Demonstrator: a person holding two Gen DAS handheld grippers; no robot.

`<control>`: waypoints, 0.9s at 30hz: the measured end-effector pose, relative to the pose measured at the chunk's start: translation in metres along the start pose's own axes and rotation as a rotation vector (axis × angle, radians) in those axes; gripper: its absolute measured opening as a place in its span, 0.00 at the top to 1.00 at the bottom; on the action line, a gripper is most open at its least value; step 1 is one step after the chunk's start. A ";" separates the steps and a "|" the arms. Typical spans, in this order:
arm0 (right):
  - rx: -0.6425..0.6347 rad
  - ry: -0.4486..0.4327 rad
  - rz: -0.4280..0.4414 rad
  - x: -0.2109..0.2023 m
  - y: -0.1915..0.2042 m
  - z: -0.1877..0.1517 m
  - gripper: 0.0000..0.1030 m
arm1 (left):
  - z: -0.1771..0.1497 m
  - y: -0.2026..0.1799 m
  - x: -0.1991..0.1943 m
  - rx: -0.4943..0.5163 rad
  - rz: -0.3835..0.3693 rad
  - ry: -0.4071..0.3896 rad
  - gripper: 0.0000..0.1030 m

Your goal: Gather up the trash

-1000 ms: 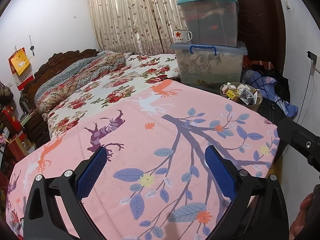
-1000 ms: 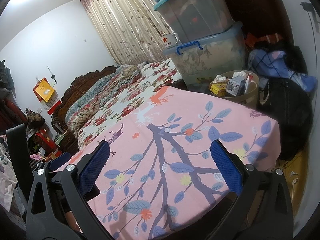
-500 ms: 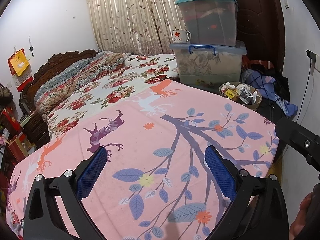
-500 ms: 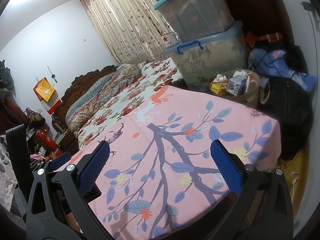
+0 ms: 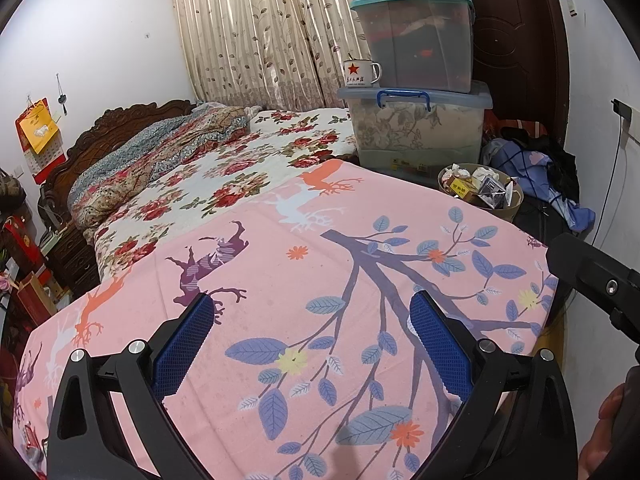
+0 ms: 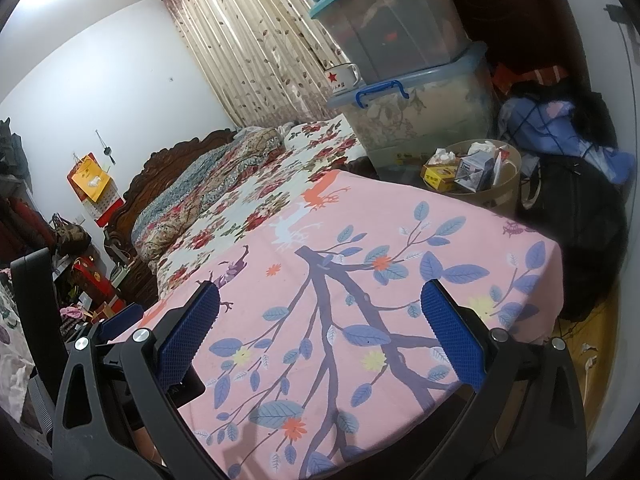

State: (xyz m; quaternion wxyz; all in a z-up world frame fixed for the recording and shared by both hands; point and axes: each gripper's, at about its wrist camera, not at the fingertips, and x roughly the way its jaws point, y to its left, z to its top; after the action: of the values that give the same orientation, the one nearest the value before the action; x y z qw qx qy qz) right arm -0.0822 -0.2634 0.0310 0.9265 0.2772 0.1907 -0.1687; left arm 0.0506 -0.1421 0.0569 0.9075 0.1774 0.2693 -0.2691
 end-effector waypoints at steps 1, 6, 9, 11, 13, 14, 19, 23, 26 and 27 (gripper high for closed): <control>0.000 0.000 0.000 0.000 0.000 0.000 0.03 | 0.000 0.000 0.000 0.000 0.000 0.000 0.08; 0.001 0.001 0.000 0.000 0.000 0.000 0.03 | 0.000 0.000 0.000 0.000 0.000 0.000 0.08; 0.001 0.001 0.000 0.000 0.000 0.001 0.03 | 0.000 0.000 0.000 0.001 0.000 0.000 0.08; 0.002 0.004 0.001 0.001 0.000 0.000 0.03 | 0.000 0.000 0.000 0.000 -0.001 0.001 0.08; 0.004 0.005 0.001 0.001 0.000 0.000 0.03 | 0.000 0.000 0.000 0.001 -0.001 0.001 0.08; 0.007 0.007 0.001 0.000 0.000 -0.001 0.03 | 0.000 0.000 0.000 0.001 -0.001 0.000 0.08; 0.007 0.008 0.001 0.001 0.000 -0.001 0.03 | 0.000 0.000 0.000 0.002 0.000 0.000 0.08; 0.011 0.010 0.001 0.001 0.000 -0.002 0.03 | 0.000 0.000 0.000 0.001 0.000 0.001 0.08; 0.013 0.012 0.000 0.001 0.000 -0.002 0.03 | 0.000 0.000 0.000 0.000 0.000 0.001 0.08; 0.012 0.011 0.000 0.001 0.000 -0.002 0.03 | 0.000 0.000 0.000 0.001 0.000 0.001 0.08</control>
State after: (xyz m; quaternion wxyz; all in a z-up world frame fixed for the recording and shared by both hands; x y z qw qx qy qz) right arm -0.0815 -0.2631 0.0289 0.9237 0.2836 0.1949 -0.1682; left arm 0.0505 -0.1427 0.0570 0.9074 0.1779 0.2695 -0.2690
